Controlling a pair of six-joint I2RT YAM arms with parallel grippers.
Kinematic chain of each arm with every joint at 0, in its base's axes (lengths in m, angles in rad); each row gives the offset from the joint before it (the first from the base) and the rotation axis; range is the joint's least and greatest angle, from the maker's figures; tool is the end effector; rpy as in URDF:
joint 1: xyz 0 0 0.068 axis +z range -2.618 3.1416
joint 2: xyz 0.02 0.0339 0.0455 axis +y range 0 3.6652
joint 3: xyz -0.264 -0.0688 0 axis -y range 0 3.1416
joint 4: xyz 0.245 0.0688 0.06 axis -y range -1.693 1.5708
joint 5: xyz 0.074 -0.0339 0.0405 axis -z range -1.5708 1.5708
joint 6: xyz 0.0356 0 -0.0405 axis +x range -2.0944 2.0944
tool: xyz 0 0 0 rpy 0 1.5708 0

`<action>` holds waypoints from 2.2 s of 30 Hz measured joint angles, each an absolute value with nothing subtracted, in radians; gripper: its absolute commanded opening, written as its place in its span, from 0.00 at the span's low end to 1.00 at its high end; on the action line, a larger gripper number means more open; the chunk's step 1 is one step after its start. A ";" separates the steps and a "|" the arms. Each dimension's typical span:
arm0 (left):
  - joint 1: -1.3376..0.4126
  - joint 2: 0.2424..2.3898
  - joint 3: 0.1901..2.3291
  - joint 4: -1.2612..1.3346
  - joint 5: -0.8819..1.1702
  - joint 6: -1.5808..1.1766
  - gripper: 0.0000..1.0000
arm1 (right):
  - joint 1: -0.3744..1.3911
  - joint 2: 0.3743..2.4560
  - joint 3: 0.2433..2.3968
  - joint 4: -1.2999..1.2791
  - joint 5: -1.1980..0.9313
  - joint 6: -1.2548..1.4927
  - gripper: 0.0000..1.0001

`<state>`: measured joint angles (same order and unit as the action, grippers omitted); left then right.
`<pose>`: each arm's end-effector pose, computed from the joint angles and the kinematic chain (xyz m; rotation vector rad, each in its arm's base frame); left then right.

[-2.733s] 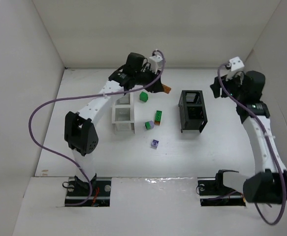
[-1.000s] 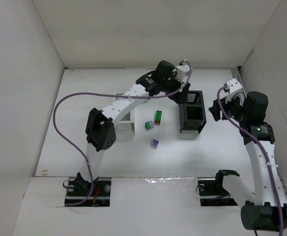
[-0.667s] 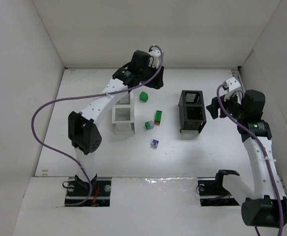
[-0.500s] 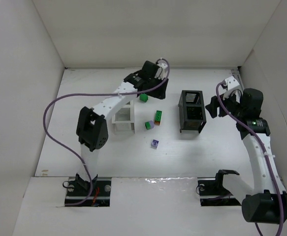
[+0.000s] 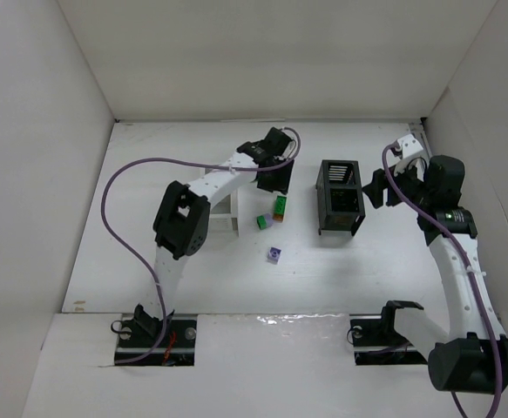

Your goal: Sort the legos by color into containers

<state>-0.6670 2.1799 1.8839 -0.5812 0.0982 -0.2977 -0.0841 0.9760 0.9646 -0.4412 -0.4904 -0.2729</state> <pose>0.3851 -0.3076 0.2318 0.5066 2.4684 -0.5320 0.2132 -0.0011 0.3433 -0.4884 1.9149 0.2639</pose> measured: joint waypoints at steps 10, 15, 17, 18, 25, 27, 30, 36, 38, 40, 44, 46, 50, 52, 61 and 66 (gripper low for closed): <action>-0.721 2.218 1.884 -0.624 0.020 -0.357 0.51 | -0.084 0.985 0.963 -0.441 -0.490 -0.273 0.71; -0.740 2.234 1.884 -0.630 0.009 -0.366 0.51 | -0.084 0.987 0.954 -0.440 -0.490 -0.277 0.71; -0.741 2.234 1.884 -0.631 -0.004 -0.368 0.51 | -0.084 0.988 0.953 -0.441 -0.490 -0.277 0.71; -0.741 2.234 1.884 -0.630 -0.010 -0.369 0.51 | -0.084 0.989 0.952 -0.440 -0.490 -0.277 0.71; -0.745 2.244 1.884 -0.631 -0.050 -0.369 0.50 | -0.084 0.994 0.952 -0.440 -0.490 -0.277 0.71; -0.745 2.249 1.884 -0.632 -0.054 -0.369 0.49 | -0.084 0.995 0.952 -0.440 -0.490 -0.277 0.71; -0.745 2.252 1.885 -0.633 -0.054 -0.369 0.43 | -0.084 0.995 0.952 -0.440 -0.490 -0.278 0.71; -0.745 2.257 1.892 -0.633 -0.044 -0.364 0.17 | -0.084 0.995 0.950 -0.440 -0.490 -0.285 0.71; -0.745 2.258 1.895 -0.632 -0.036 -0.361 0.15 | -0.084 0.995 0.950 -0.440 -0.490 -0.285 0.71; -0.745 2.261 1.898 -0.632 -0.028 -0.360 0.13 | -0.084 0.996 0.950 -0.440 -0.490 -0.285 0.71; -0.744 2.263 1.899 -0.629 -0.009 -0.353 0.00 | -0.084 1.003 0.950 -0.440 -0.493 -0.285 0.71; -0.742 2.264 1.899 -0.625 0.009 -0.346 0.00 | -0.084 1.009 0.950 -0.440 -0.511 -0.285 0.71; -0.708 2.263 1.892 -0.588 0.152 -0.335 0.00 | -0.084 1.029 0.950 -0.440 -0.607 -0.295 0.69; -0.656 2.229 1.812 -0.481 0.299 -0.353 0.00 | -0.084 1.047 0.950 -0.439 -0.677 -0.300 0.69; -0.306 2.092 1.477 0.295 0.956 -0.816 0.00 | -0.086 1.299 1.049 -0.478 -1.029 -0.308 0.66; -0.328 2.078 1.460 0.665 1.095 -1.068 0.00 | -0.086 1.509 1.148 -0.528 -1.231 -0.311 0.66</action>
